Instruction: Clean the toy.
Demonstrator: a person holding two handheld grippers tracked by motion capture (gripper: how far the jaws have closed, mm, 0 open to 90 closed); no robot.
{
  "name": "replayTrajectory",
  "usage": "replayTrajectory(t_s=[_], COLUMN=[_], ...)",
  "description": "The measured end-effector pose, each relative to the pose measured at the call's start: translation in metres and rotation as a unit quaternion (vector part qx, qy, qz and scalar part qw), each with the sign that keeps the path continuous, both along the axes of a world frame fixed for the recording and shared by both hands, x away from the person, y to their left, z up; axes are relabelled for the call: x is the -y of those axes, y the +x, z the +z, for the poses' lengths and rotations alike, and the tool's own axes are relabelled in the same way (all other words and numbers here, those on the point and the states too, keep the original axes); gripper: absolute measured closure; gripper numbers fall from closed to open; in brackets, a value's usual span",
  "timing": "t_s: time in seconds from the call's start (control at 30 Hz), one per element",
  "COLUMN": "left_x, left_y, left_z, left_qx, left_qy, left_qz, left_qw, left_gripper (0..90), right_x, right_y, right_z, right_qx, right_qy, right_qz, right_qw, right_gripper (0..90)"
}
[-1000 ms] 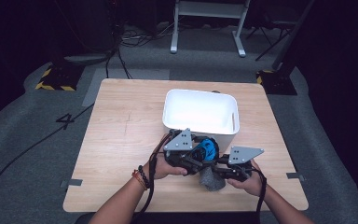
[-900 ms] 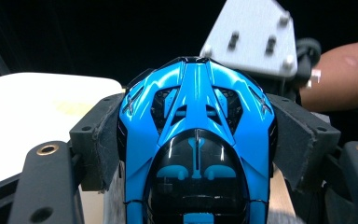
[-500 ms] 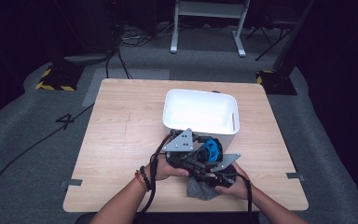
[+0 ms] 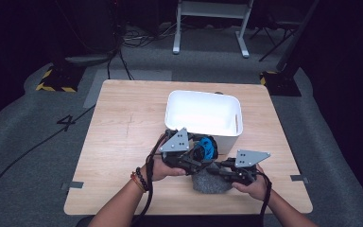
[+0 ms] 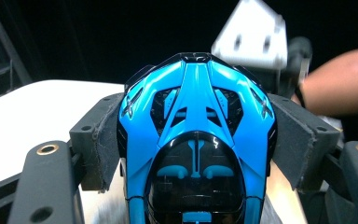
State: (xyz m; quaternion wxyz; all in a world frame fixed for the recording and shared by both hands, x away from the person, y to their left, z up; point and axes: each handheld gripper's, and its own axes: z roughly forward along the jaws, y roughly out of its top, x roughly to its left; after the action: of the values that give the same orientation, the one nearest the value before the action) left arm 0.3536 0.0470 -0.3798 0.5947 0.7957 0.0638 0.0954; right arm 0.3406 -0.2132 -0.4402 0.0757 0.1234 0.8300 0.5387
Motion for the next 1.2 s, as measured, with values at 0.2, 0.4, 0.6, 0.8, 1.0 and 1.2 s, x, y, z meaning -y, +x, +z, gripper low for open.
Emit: replayTrajectory(t_s=[0.2, 0.4, 0.6, 0.8, 1.0, 1.2], left_x=[0.001, 0.008, 0.014, 0.01, 0.002, -0.006], left_y=[0.006, 0.002, -0.012, -0.016, -0.009, -0.001], left_z=[-0.01, -0.009, 0.004, 0.011, 0.01, 0.007], left_qx=[-0.017, -0.015, 0.0, 0.002, 0.003, 0.007], left_qy=[0.008, 0.002, -0.017, -0.037, -0.039, -0.032], left_qz=[0.002, -0.015, -0.049, -0.058, -0.033, -0.005], left_qw=[0.9998, 0.9998, 0.9987, 0.9976, 0.9987, 0.9995], left_gripper=[26.0, 26.0, 26.0, 26.0, 26.0, 26.0], right_x=[0.021, 0.03, 0.008, -0.007, -0.009, -0.009], right_y=[0.006, 0.014, 0.019, 0.019, 0.016, 0.006], right_z=[0.016, 0.017, -0.003, -0.021, -0.025, -0.022], right_qx=[0.006, -0.005, -0.047, -0.096, -0.11, -0.097], right_qy=[0.055, 0.07, 0.043, 0.043, 0.032, 0.01], right_qz=[-0.025, -0.055, -0.022, 0.021, 0.041, 0.069], right_qw=[0.9982, 0.996, 0.9978, 0.9943, 0.9926, 0.9928], right_gripper=[77.2, 77.2, 76.9, 76.8, 76.7, 76.7])
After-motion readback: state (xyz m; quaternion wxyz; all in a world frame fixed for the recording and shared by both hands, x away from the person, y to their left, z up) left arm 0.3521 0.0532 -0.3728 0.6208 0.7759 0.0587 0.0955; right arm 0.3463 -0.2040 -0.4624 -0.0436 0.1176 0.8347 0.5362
